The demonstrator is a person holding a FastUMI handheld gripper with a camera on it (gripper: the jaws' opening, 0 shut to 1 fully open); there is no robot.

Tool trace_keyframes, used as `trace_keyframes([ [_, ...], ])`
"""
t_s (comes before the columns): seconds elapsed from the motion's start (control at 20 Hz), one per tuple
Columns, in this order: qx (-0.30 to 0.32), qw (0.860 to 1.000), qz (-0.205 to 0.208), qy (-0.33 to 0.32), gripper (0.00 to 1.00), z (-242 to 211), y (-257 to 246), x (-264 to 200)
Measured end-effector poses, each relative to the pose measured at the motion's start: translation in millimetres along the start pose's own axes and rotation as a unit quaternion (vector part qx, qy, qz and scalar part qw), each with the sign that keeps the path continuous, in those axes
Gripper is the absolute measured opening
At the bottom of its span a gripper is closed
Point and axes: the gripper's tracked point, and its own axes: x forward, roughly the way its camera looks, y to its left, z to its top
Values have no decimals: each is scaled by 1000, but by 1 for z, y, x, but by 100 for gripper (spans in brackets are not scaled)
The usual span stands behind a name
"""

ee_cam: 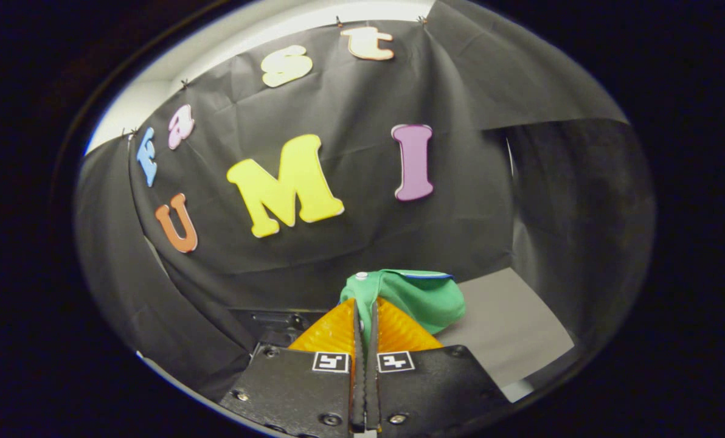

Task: Put the clothes into the washing machine and then close the washing machine lid.

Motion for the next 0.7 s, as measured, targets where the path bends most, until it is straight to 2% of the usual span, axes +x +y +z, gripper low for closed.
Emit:
trace_keyframes([
  [0.35,-34,996,44,-71,4,59,74,-38],
  [0.7,-53,990,95,-91,4,74,151,-45],
])
